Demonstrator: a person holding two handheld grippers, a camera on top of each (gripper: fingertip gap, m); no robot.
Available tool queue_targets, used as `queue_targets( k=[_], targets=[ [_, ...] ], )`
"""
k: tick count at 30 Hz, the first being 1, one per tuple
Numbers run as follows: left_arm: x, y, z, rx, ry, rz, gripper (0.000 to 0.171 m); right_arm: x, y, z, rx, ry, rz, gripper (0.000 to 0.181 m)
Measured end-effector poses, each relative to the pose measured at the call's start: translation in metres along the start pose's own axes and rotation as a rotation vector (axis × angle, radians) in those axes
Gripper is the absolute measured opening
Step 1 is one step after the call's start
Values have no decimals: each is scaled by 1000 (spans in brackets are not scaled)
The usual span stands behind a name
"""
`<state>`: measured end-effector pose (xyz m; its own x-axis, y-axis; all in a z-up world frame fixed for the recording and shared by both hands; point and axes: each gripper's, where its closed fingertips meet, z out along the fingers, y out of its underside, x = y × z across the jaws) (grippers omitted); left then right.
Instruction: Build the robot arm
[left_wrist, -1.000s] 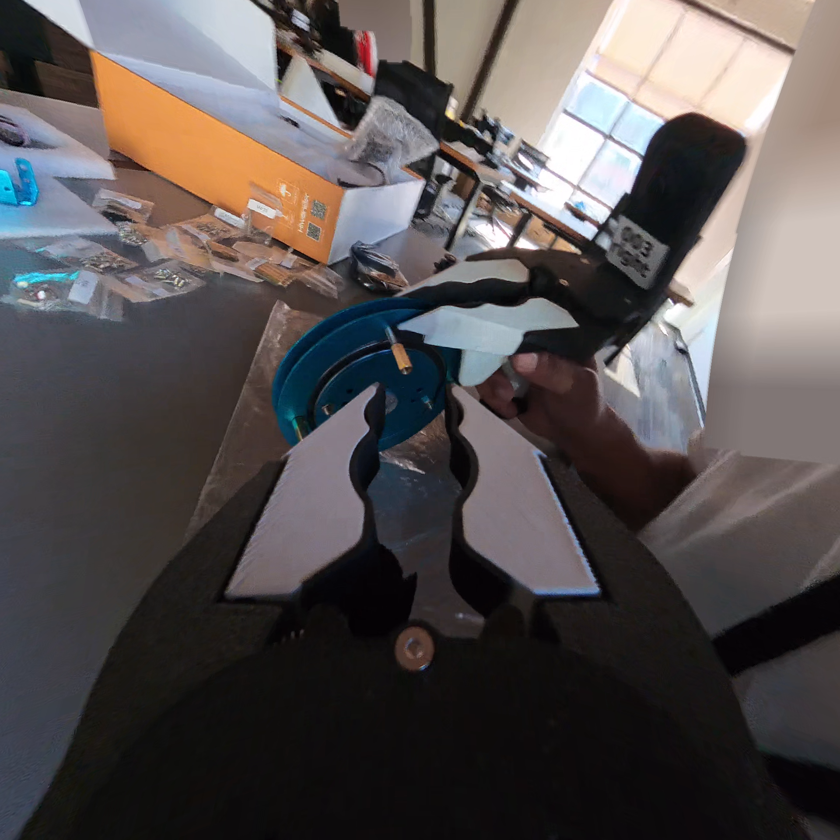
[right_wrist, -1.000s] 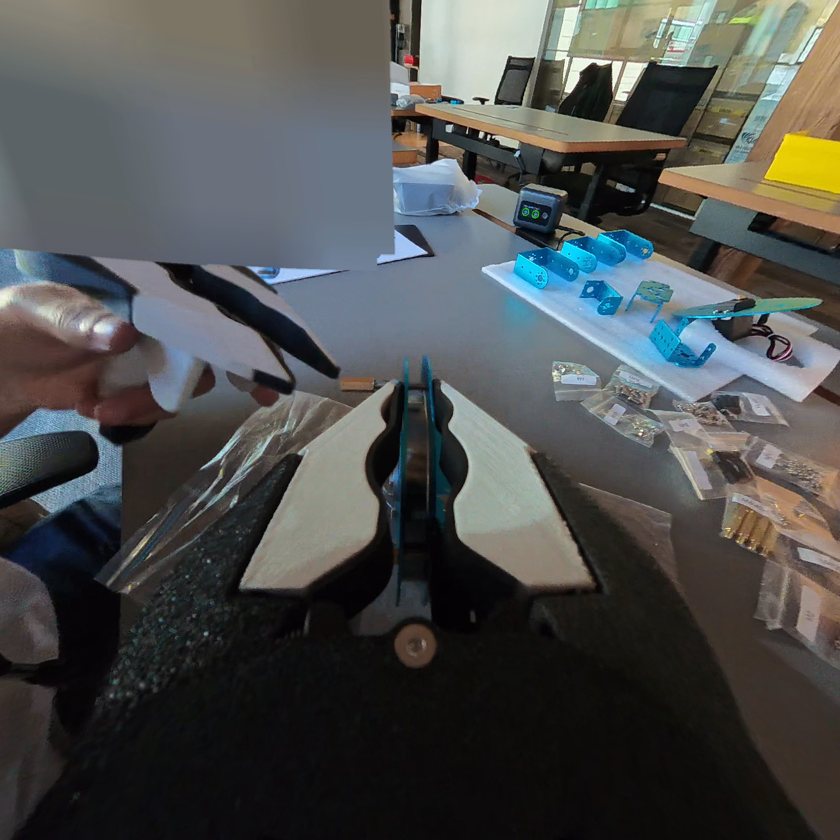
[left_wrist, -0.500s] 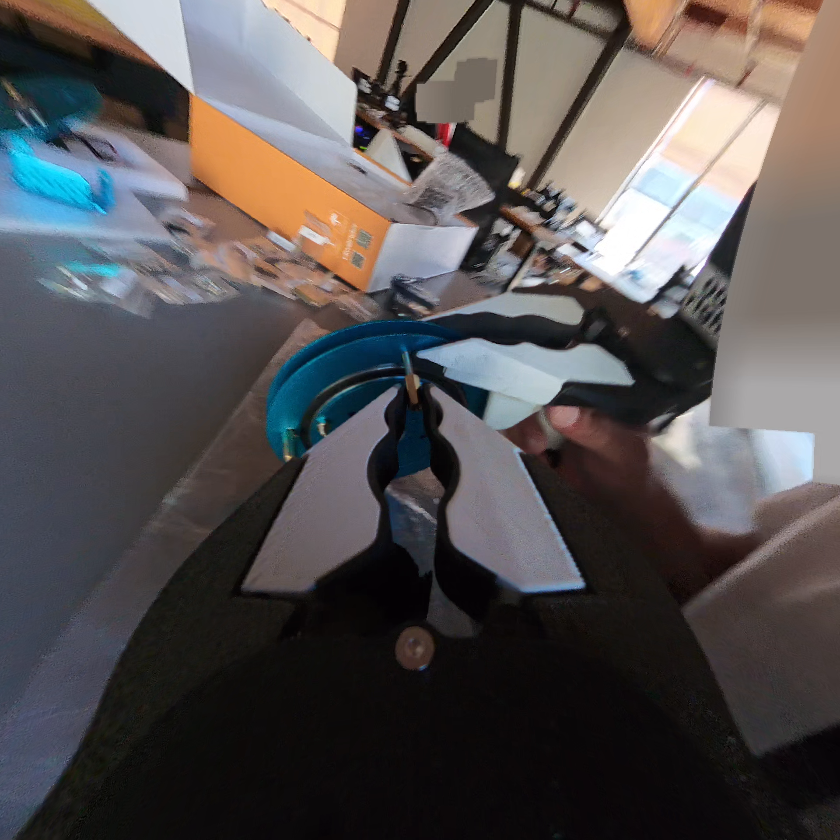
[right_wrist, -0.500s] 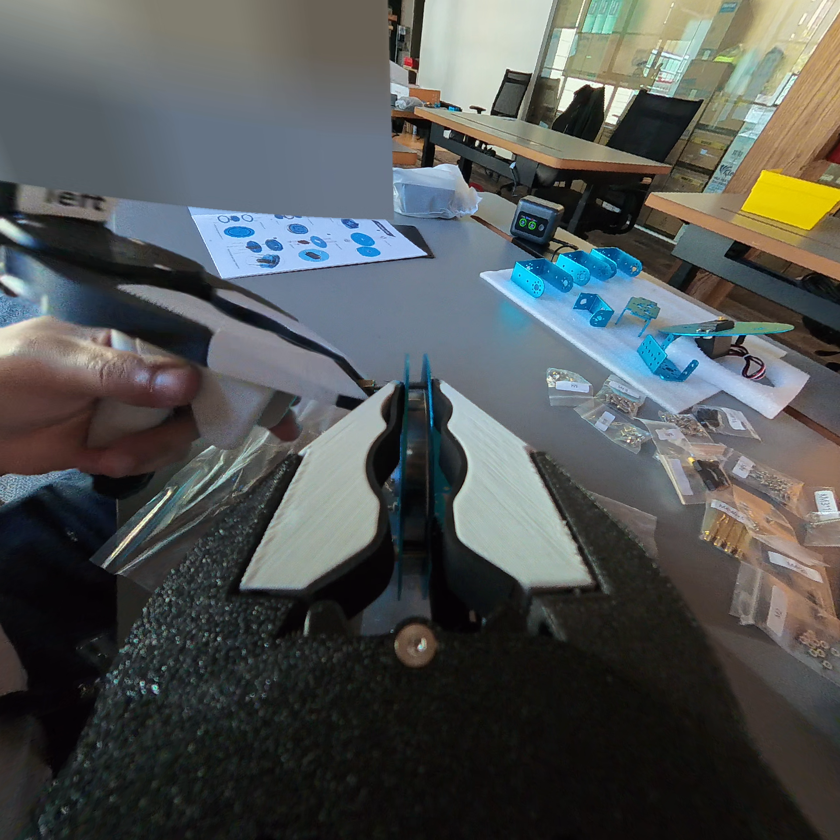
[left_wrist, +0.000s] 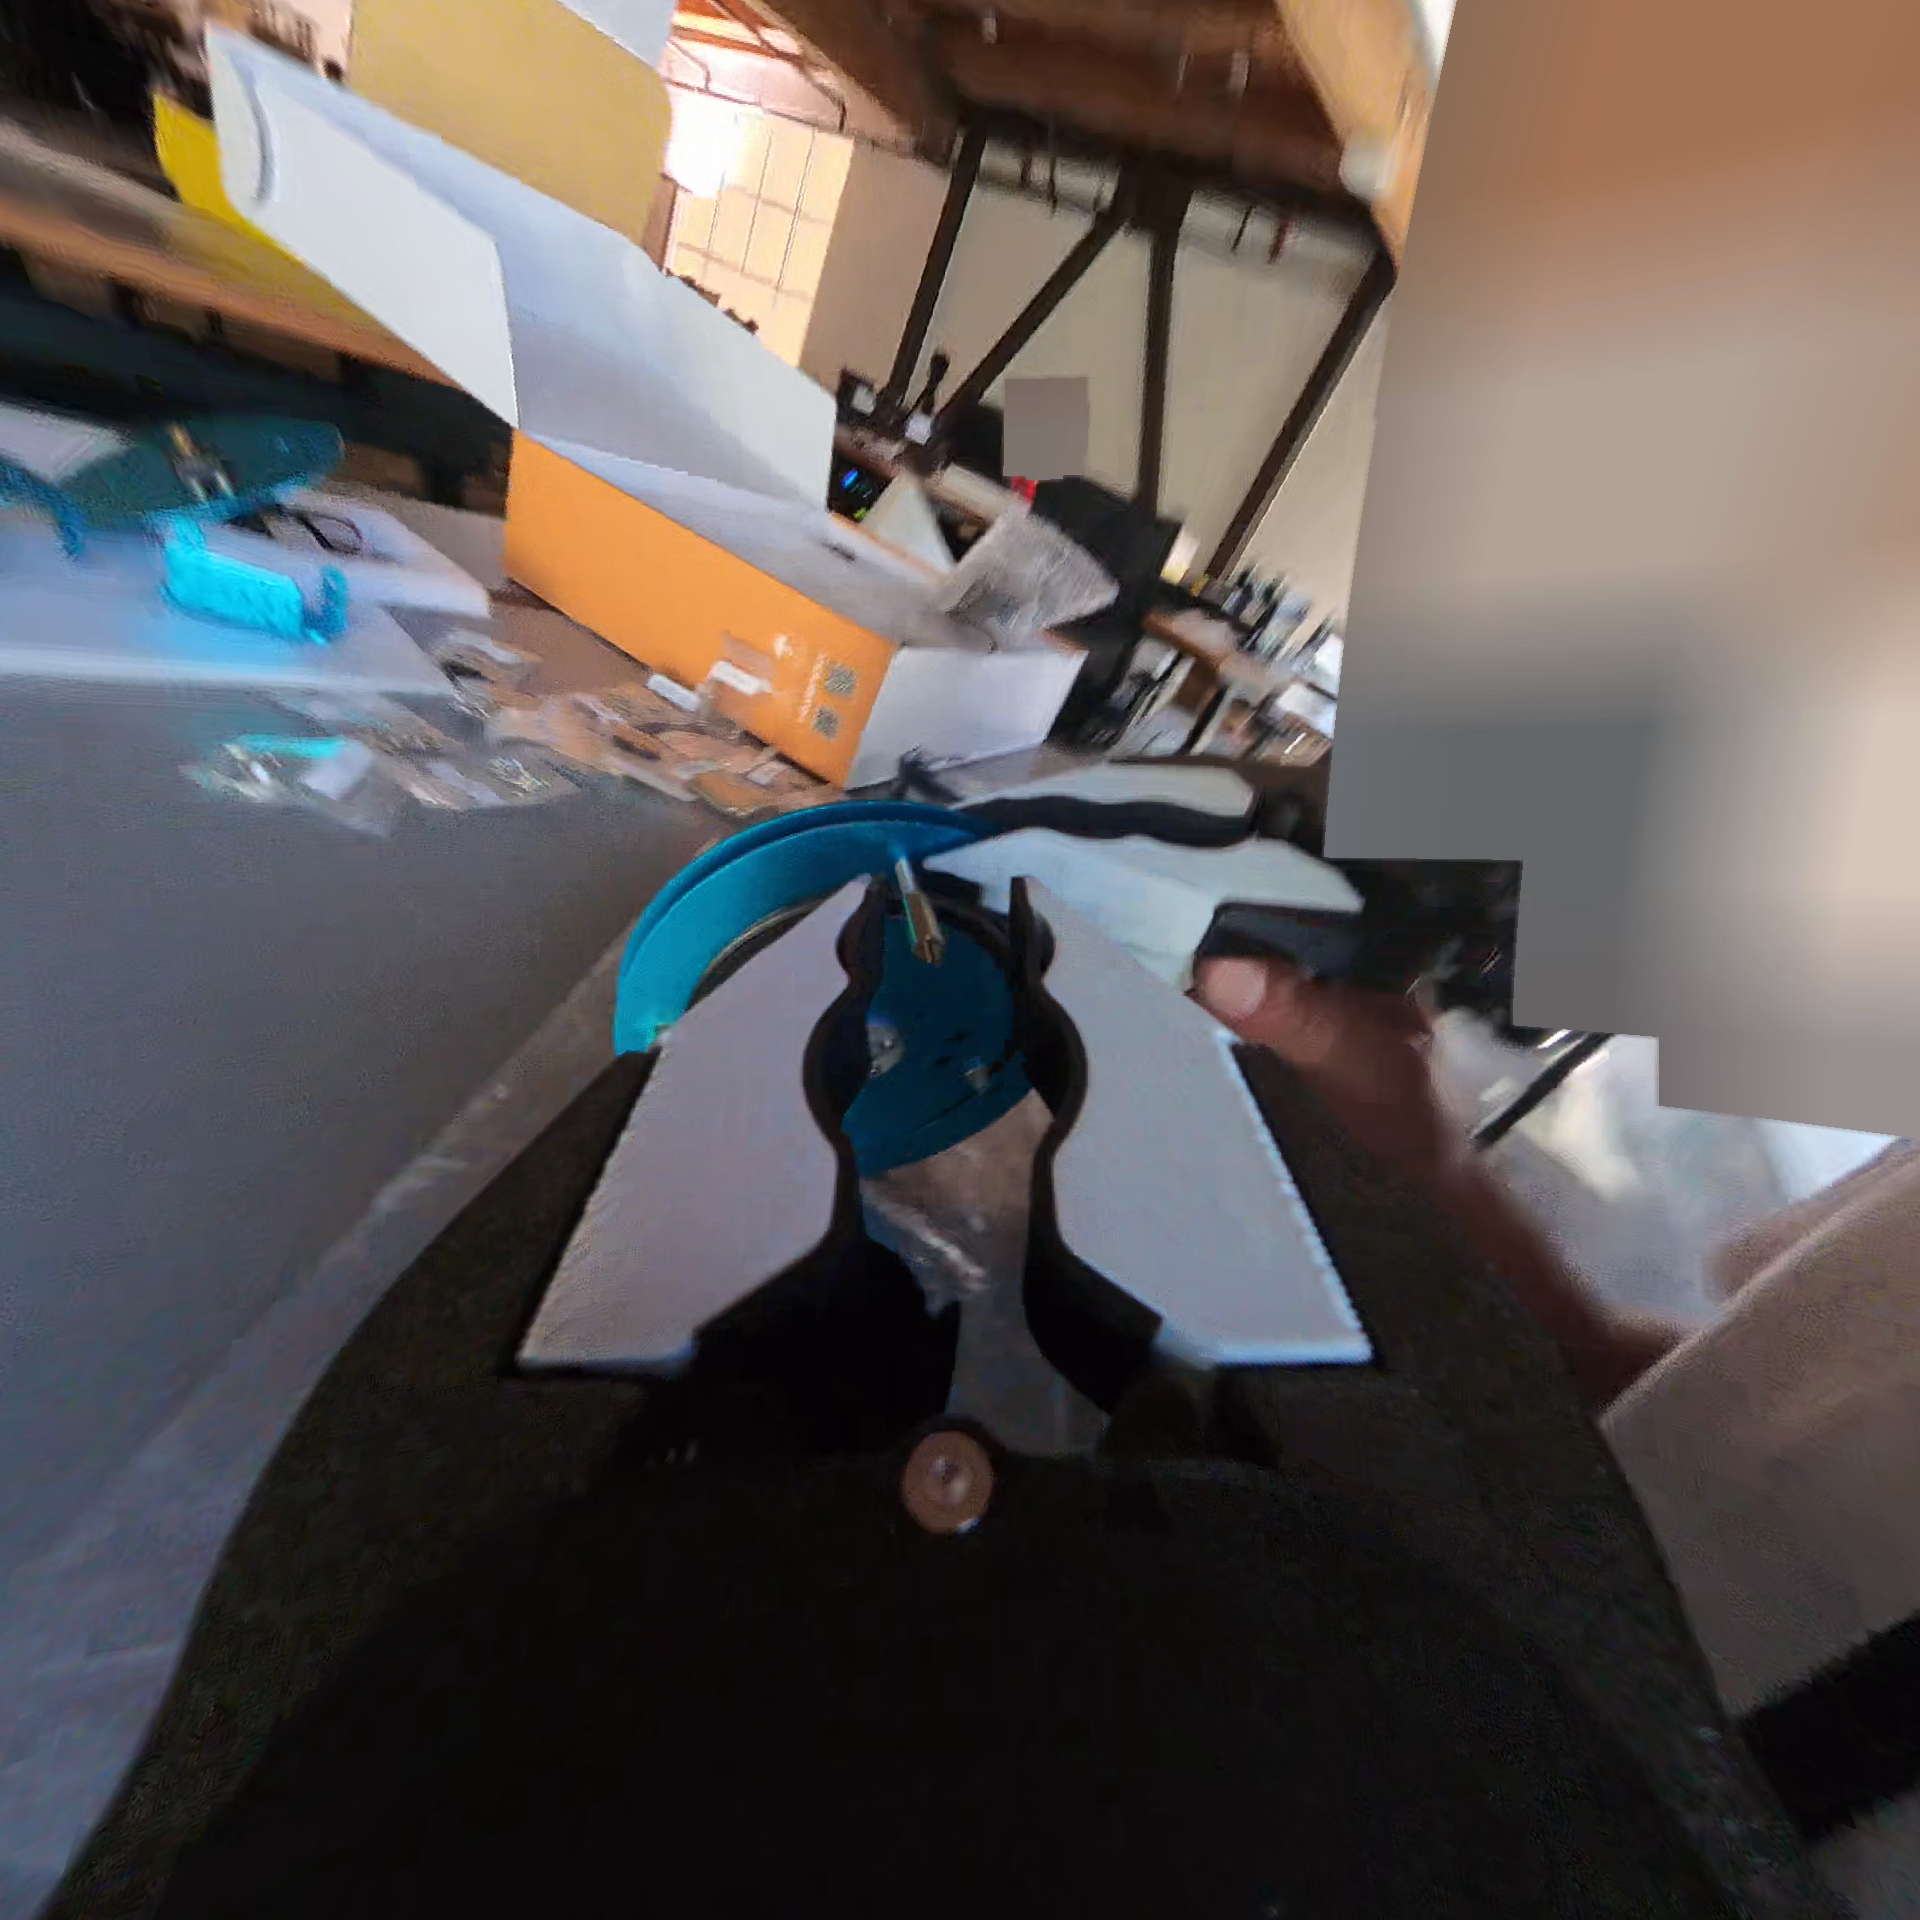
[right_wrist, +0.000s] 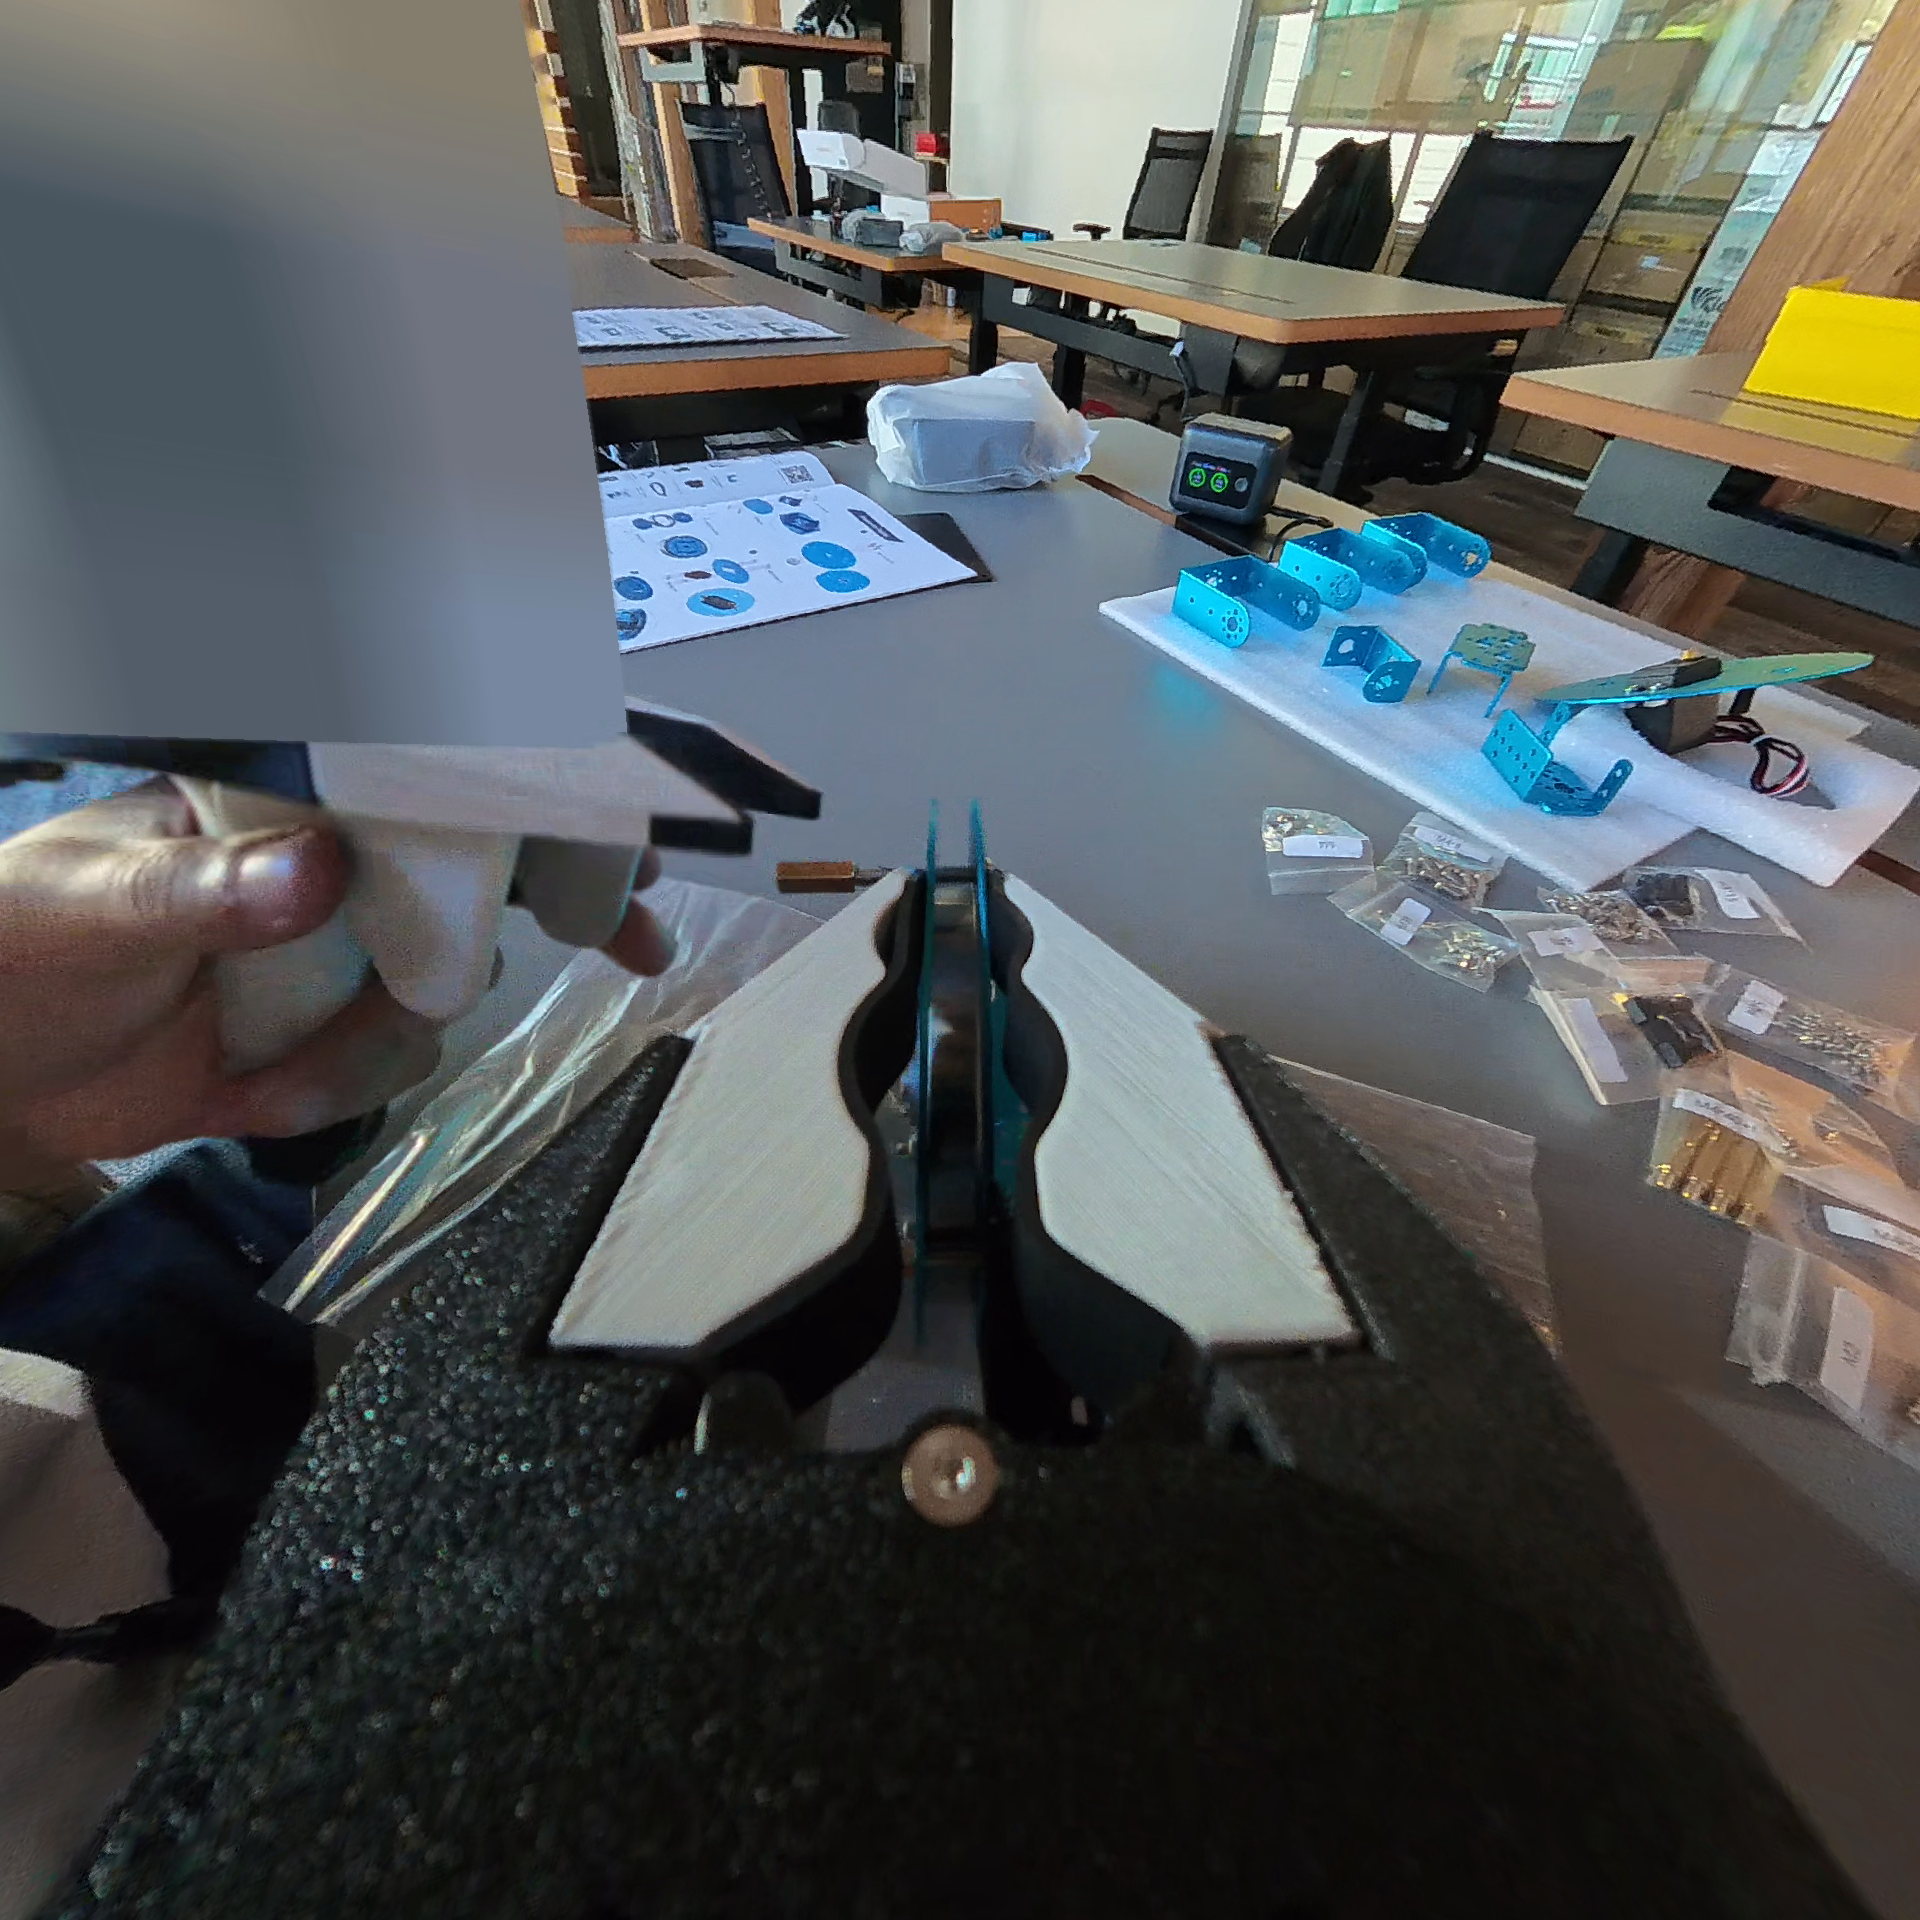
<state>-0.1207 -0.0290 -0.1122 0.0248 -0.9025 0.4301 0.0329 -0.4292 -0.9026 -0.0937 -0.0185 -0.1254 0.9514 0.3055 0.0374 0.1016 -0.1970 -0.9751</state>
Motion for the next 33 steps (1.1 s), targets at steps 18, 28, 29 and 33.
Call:
queue_targets(
  k=[18,28,29,33],
  targets=[
    [-4,14,7,-170,-329,949,4,1,1,0,-7,-8,32,10],
    [-6,17,7,-119,-213,488,24,4,2,-1,-7,-6,47,10],
    [-7,18,7,-109,-165,307,24,4,2,-1,-7,-6,45,10],
    [-4,19,10,-68,34,-176,18,2,1,-1,-7,-12,41,10]
  ],
)
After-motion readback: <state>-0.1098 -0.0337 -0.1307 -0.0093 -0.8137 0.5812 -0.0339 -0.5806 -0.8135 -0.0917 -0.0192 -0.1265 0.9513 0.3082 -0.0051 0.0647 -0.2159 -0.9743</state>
